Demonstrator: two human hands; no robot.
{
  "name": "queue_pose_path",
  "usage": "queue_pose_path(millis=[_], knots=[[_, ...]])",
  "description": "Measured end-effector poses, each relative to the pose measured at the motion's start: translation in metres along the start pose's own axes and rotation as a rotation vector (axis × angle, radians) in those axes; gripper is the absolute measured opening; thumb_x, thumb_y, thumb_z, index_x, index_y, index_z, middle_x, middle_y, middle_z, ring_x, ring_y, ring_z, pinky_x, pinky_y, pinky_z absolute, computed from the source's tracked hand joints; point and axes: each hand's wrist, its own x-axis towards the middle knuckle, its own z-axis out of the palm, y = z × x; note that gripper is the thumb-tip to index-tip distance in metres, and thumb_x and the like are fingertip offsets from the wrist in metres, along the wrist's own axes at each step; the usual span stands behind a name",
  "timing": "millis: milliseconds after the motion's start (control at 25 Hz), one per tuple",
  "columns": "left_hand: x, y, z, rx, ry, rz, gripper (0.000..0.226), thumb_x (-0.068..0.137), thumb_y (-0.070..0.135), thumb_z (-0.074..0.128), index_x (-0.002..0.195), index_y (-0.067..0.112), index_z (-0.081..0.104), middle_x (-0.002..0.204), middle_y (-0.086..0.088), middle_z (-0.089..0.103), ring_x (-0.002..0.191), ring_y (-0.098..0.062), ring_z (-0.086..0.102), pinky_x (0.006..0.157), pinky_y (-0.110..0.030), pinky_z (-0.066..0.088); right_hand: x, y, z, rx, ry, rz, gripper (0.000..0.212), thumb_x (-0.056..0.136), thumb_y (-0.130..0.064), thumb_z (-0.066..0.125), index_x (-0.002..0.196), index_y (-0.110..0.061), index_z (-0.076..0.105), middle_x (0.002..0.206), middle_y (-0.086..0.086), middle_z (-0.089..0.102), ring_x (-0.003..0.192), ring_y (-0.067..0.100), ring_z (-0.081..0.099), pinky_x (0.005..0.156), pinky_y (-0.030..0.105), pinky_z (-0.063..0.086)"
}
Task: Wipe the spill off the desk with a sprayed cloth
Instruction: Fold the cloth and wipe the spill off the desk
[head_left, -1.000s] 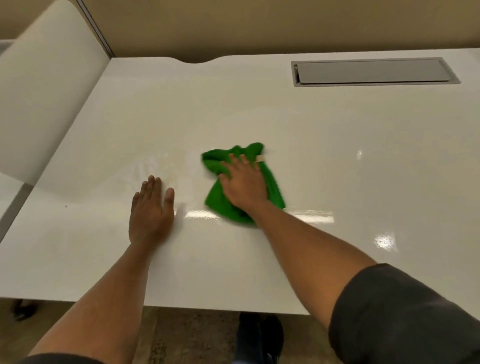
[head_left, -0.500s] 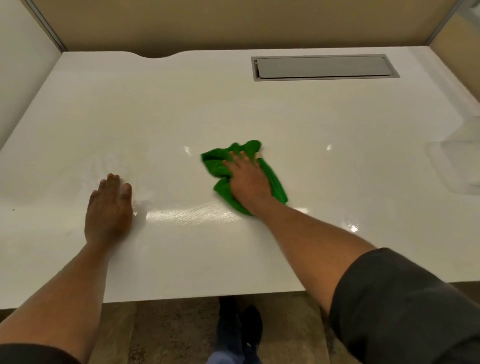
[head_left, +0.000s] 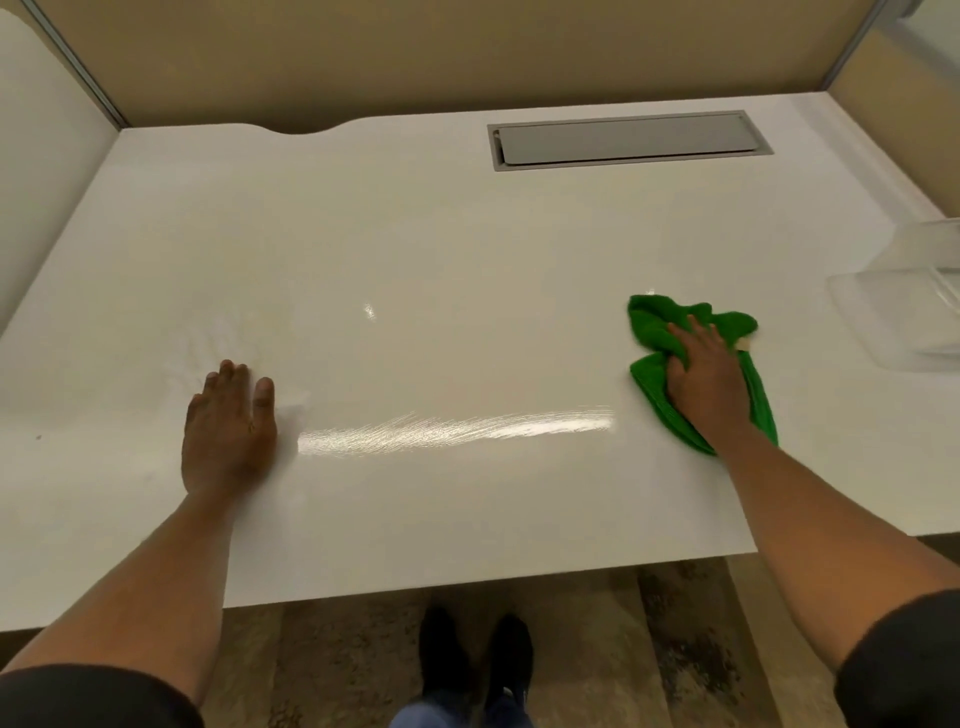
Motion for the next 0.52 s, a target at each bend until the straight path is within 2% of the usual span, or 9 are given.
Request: queue_pose_path(millis=[160,360,520], knots=[[0.000,0.001,0.000,-0.027,-0.004,-0.004,0.075,0.096,0.055,0.008,0.142,0.005,0.037,0.155,-0.016,0.034,0.144,-0.031,0.027,0.118,-0.046,0.020,-0.015,-0.029,0.013,-0.052,-0.010,0.018,0.047,0.091,-0.009,0.052,0.138,-0.007,0.050,0.151,0.021,0.039,0.140,0.039,0.033,0.114,0.051,0.027],[-0.005,0.002,-0.001,-0.140,-0.007,-0.037,0.079,0.093,0.061,0.016,0.151,0.009,0.028,0.159,-0.008,0.029,0.148,-0.023,0.021,0.121,-0.039,0.012,-0.051,-0.128,0.047,-0.056,-0.164,-0.221,0.052,0.087,-0.013,0.051,0.140,-0.012,0.049,0.153,0.014,0.039,0.141,0.034,0.033,0.115,0.047,0.027],[-0.010,0.000,-0.009,-0.346,0.100,-0.055,0.072,0.090,0.062,0.034,0.148,0.019,0.034,0.153,-0.005,0.039,0.142,-0.024,0.033,0.118,-0.040,0.023,-0.089,-0.186,0.071,-0.086,-0.254,-0.362,0.056,0.092,-0.041,0.040,0.145,-0.020,0.041,0.158,0.008,0.032,0.146,0.030,0.025,0.119,0.050,0.018]])
